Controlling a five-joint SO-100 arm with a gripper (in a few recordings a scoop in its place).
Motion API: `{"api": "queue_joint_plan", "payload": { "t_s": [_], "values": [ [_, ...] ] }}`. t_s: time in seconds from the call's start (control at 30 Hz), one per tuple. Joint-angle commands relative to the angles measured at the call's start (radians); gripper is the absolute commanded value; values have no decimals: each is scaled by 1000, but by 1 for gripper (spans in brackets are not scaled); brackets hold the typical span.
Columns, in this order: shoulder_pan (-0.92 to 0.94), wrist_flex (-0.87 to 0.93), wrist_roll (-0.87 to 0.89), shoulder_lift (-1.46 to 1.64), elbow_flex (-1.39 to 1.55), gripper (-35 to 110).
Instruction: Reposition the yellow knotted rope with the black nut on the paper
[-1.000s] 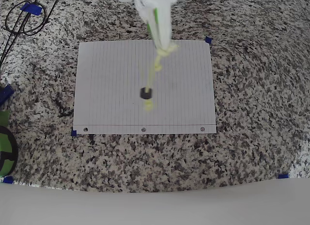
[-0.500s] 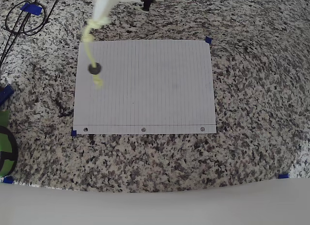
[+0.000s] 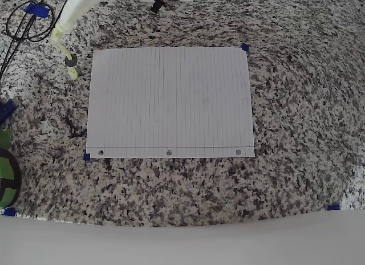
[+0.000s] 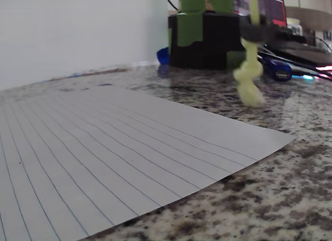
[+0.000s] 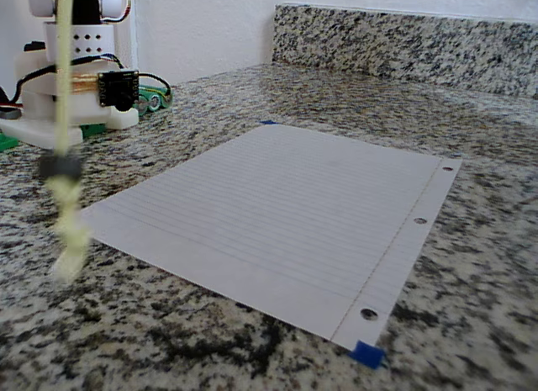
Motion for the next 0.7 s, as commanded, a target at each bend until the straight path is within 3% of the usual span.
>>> {"api": "queue_joint_plan", "payload": {
  "t_s": [0.0,0.23,0.67],
  "values": [
    [-9,17,152,20,25,0],
    [-140,117,430,153,138,0],
    [-511,367,552,321,221,0]
  ]
}}
